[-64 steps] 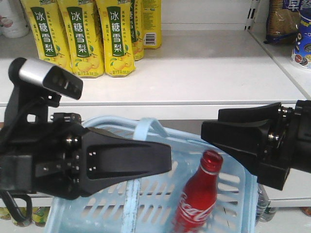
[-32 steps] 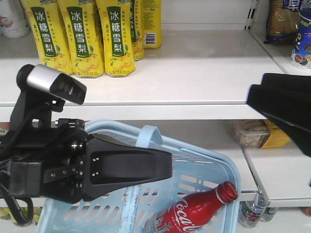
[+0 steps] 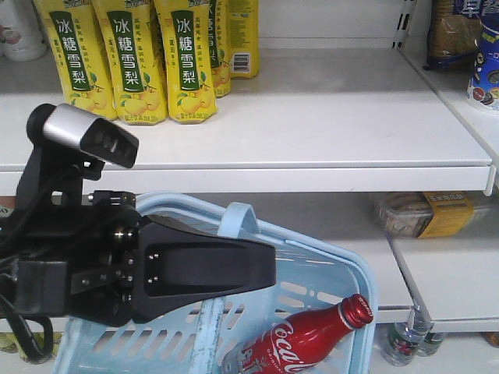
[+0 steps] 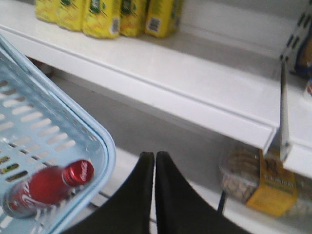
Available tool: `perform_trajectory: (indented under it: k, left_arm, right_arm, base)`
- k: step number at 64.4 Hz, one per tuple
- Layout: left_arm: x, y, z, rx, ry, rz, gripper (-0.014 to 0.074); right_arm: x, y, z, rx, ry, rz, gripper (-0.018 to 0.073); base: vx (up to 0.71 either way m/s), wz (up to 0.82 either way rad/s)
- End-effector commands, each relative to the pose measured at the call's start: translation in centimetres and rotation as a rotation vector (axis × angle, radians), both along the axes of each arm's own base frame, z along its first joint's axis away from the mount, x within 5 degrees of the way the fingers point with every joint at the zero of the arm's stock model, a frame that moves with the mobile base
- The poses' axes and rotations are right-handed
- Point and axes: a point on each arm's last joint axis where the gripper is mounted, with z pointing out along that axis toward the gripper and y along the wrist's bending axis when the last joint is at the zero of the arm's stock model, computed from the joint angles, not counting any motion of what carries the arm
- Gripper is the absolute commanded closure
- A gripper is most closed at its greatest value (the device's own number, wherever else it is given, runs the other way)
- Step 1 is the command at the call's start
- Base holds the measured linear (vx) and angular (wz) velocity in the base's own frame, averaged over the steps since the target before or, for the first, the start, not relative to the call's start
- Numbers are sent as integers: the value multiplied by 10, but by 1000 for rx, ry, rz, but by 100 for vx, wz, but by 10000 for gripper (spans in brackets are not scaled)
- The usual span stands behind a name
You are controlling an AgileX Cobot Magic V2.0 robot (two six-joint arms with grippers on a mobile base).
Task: Place coke in basket with both arms
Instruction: 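Withdraw the open right gripper away from the basket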
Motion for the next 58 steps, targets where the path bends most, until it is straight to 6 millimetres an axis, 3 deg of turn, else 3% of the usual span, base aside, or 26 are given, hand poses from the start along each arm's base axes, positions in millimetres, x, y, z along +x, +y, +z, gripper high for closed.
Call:
perform_trajectory:
  k: [1, 13, 58]
  left_arm:
    - [-11, 6, 31, -194, -34, -81, 603]
    - [-11, 6, 31, -194, -34, -81, 603]
    - [-12, 6, 31, -194, -34, -81, 603]
  right_arm:
    - [3, -6, -16, 55, -33, -84, 564]
    - [6, -8, -36, 57, -74, -113, 564]
    - [7, -6, -38, 81, -56, -102, 564]
  base:
    - [0, 0]
    - [0, 0]
    - [0, 0]
